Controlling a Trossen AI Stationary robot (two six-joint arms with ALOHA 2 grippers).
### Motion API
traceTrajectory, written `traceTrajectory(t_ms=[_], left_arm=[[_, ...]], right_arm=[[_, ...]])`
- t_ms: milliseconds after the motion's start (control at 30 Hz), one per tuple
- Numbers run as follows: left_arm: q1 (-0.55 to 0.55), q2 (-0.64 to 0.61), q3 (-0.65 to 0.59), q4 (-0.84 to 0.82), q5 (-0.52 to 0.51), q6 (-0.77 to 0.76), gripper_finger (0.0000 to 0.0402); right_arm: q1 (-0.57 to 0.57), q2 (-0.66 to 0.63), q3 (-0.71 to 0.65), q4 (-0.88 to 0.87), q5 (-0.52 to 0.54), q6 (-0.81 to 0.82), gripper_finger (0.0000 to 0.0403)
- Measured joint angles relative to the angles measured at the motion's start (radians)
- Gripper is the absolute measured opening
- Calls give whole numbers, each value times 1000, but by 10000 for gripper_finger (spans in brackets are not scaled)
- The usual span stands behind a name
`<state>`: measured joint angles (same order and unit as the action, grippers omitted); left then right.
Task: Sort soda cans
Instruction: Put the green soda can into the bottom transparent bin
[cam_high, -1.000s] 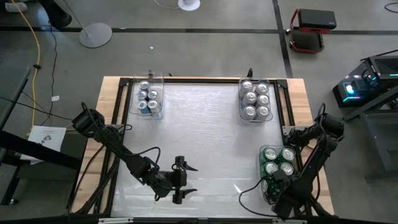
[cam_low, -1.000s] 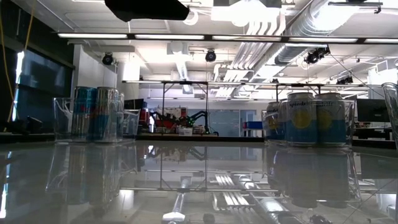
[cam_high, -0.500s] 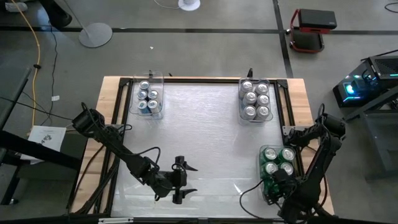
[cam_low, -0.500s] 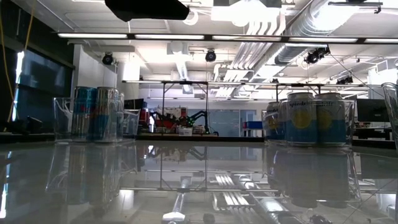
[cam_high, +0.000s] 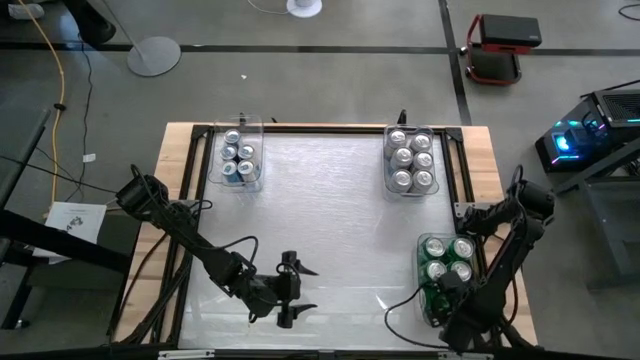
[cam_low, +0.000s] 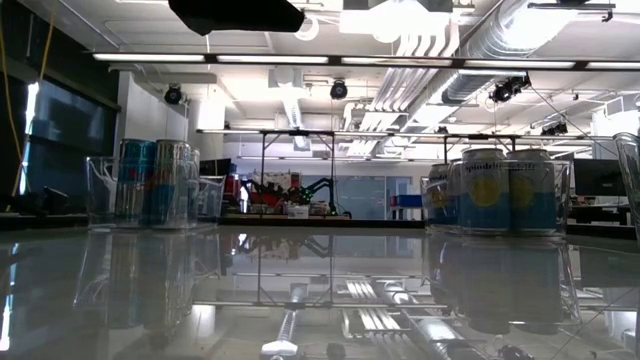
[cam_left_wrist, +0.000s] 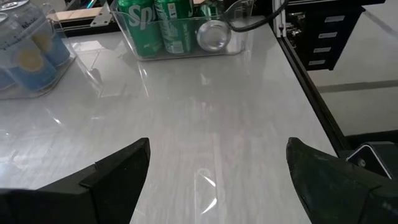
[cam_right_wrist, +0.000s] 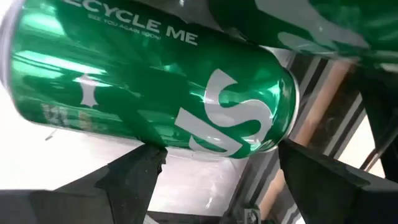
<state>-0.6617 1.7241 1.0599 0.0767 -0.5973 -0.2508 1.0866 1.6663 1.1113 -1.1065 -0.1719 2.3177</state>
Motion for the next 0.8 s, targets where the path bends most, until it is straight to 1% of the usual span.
traceTrajectory(t_ms=[67, 200, 467, 667, 800], left_arm=[[0, 0, 0, 0, 10, 0, 353], [0, 0, 0, 0, 12, 0, 353], [0, 0, 0, 0, 12, 0, 353], [0, 0, 0, 0, 12, 0, 353], [0, 0, 0, 0, 12, 0, 353]], right_arm=[[1, -2, -21, 25, -16, 4, 315], [4, -4, -44, 48, -15, 3, 315], [17, -4, -44, 49, 28, -7, 316], [33, 3, 4, -7, 92, -21, 316], [57, 4, 36, -39, 154, 12, 316]])
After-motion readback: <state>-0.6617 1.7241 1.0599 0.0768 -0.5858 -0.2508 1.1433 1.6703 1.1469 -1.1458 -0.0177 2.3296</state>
